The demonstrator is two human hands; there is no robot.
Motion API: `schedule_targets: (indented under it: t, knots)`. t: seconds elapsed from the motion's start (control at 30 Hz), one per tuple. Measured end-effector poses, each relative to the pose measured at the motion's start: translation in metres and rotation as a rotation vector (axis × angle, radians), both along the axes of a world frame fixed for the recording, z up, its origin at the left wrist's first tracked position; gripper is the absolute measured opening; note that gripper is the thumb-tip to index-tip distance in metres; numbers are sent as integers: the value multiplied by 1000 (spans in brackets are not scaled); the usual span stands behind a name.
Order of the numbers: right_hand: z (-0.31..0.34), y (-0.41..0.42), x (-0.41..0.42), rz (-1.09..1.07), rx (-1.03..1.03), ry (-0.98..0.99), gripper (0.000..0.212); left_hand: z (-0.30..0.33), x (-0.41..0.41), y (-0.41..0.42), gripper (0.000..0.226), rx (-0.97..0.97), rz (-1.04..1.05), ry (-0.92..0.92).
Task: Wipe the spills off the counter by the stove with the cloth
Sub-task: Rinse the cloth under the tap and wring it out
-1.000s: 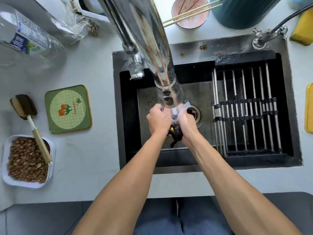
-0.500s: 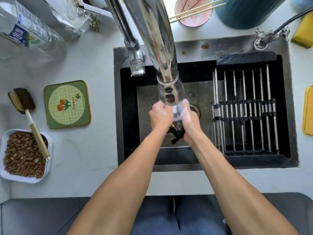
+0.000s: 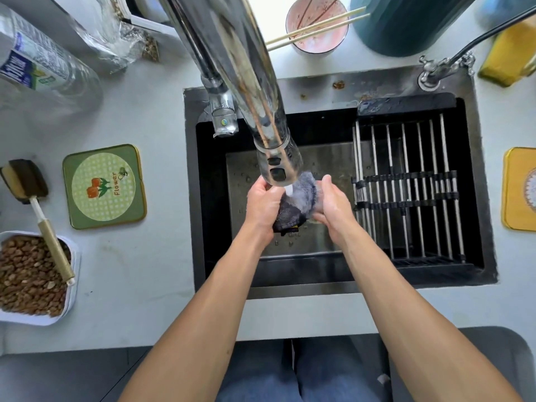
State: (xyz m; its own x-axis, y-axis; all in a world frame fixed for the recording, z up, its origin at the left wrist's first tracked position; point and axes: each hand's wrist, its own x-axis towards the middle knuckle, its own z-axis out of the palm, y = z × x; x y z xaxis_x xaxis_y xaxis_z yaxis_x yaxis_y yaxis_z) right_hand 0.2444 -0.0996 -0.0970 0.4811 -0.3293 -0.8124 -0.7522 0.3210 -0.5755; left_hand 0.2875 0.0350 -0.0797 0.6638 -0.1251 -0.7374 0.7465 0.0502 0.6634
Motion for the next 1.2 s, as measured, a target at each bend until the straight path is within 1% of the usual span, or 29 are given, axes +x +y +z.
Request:
schedule_targets:
  t: [0.07,0.1,0.13,0.17,0.23,0.3,0.37,0.4,0.43,0.47,0.5,0.57,0.6,0.63,0.67,0.7,0.73,0.77,0.8,0.83,0.87,0.9,0.97,1.0,1.03,1.1,1.13,1.2]
  knots:
    - [4,3,-4,32,-46,-10,43,4,-4,-3,9,116,-101,-147]
    - [7,5,-6,26,-2,-45,42,8,-7,-5,13,197,-175,-223]
    - [9,9,-8,15,101,-87,45,11,-11,-9,15,270,-251,-288]
    - [10,13,-9,-16,230,-122,50,13,-16,-12,12,338,-331,-338]
    - [13,21,-9,-154,420,-147,56,18,-27,-16,14,438,-466,-449]
    - [12,23,-8,-202,479,-168,55,23,-38,-16,22,444,-542,-496]
    - [10,24,-11,-154,474,-172,50,24,-44,-7,34,377,-614,-490]
    - [8,23,-12,-130,454,-161,47,23,-45,-1,35,335,-613,-478]
    - [6,23,-12,-133,426,-145,48,20,-47,6,32,299,-569,-458]
    - [5,24,-11,-168,403,-125,54,18,-47,13,27,293,-484,-442]
    - [4,25,-11,-204,390,-110,59,15,-45,20,20,317,-368,-435]
    - [5,25,-8,-188,373,-121,60,9,-34,32,10,436,-134,-388]
    - [6,25,-7,-170,385,-126,61,5,-25,36,16,459,-67,-328]
    - [5,23,-7,-159,419,-128,63,-1,-15,40,26,413,-45,-227]
    - [4,22,-8,-142,441,-127,65,-2,-5,41,38,316,-63,-93]
    - [3,22,-9,-116,432,-127,66,-5,3,41,48,198,-122,55]
    - [3,22,-10,-88,416,-130,65,-5,9,39,53,92,-195,158]
    - [2,22,-11,-71,415,-139,64,-7,12,38,53,-12,-217,206]
    - [1,22,-11,-63,416,-142,62,-10,15,34,50,-93,-197,223]
    - [1,22,-10,-55,403,-135,61,-13,16,30,46,-110,-171,217]
    - [1,22,-8,-41,361,-120,61,-17,16,28,41,-36,-157,169]
    - [-1,22,-6,-31,281,-89,60,-21,17,26,36,110,-158,83]
    - [-4,24,-3,-20,104,-22,54,-21,15,21,27,475,-193,-128]
    - [-4,24,0,-11,22,-7,52,-17,11,19,25,562,-218,-211]
    - [-3,24,5,10,-54,8,52,-13,4,15,22,567,-242,-270]
    - [-3,23,14,41,-145,54,57,-1,-8,4,19,554,-249,-312]
    - [-3,23,16,41,-150,73,58,3,-15,-2,26,555,-251,-333]
    - [-6,26,13,-13,-48,80,49,8,-29,-17,41,568,-276,-430]
